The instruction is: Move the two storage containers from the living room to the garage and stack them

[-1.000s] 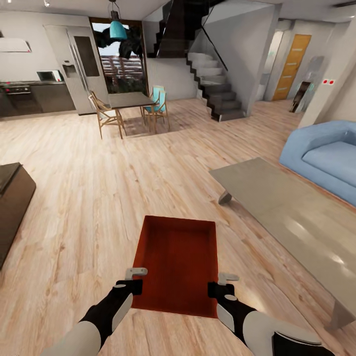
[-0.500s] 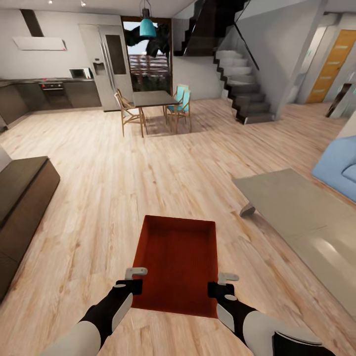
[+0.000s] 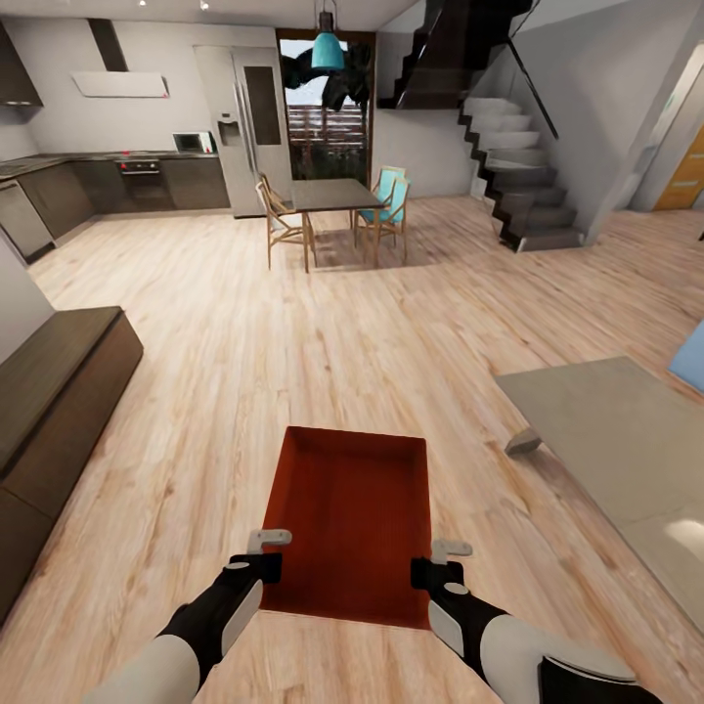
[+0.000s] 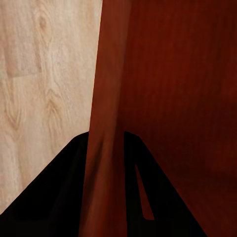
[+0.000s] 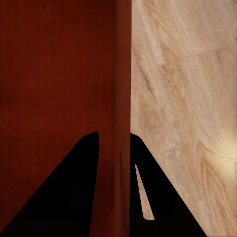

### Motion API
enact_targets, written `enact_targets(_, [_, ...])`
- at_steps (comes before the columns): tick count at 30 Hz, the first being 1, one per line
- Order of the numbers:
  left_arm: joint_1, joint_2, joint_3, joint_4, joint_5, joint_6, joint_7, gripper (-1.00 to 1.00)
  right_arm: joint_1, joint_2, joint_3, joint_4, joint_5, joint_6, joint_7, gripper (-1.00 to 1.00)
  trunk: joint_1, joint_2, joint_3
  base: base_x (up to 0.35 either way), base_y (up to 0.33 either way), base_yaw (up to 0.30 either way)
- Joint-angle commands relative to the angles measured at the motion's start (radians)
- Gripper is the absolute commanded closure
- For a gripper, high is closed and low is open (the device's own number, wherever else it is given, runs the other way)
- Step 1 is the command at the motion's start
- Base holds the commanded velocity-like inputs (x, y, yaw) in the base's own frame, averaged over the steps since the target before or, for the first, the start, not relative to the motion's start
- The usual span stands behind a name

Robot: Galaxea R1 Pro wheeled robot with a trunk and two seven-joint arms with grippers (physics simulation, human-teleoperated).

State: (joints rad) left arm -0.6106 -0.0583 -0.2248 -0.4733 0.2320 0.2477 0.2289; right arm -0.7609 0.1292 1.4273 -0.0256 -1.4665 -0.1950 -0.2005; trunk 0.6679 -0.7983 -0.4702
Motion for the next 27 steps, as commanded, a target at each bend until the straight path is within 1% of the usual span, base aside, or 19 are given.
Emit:
enact_targets(1, [-0.001,0.019,0.010,-0.031,0.003,0.005,0.013,1.00,0.000,-0.010,0.038,0.001,-0.011,0.000,-0.003,1.00,0.001,-0.001,-0.001,0.320,0.000,0.005])
enact_targets(5, [-0.001,0.021,0.010,-0.031,0.003,0.005,0.013,1.00,0.000,-0.010,0.037,0.001,-0.011,-0.004,-0.006,1.00,0.001,-0.001,-0.001,0.320,0.000,0.034])
enact_targets(13, [-0.001,0.023,0.010,-0.031,0.003,0.005,0.013,1.00,0.000,-0.010,0.036,0.002,-0.011,-0.005,-0.005,1.00,0.001,-0.001,-0.001,0.320,0.000,0.195])
enact_targets(27, [-0.001,0.023,0.010,-0.031,0.003,0.005,0.013,1.00,0.000,-0.010,0.038,0.001,-0.011,-0.004,-0.003,1.00,0.001,-0.001,-0.001,0.320,0.000,0.009])
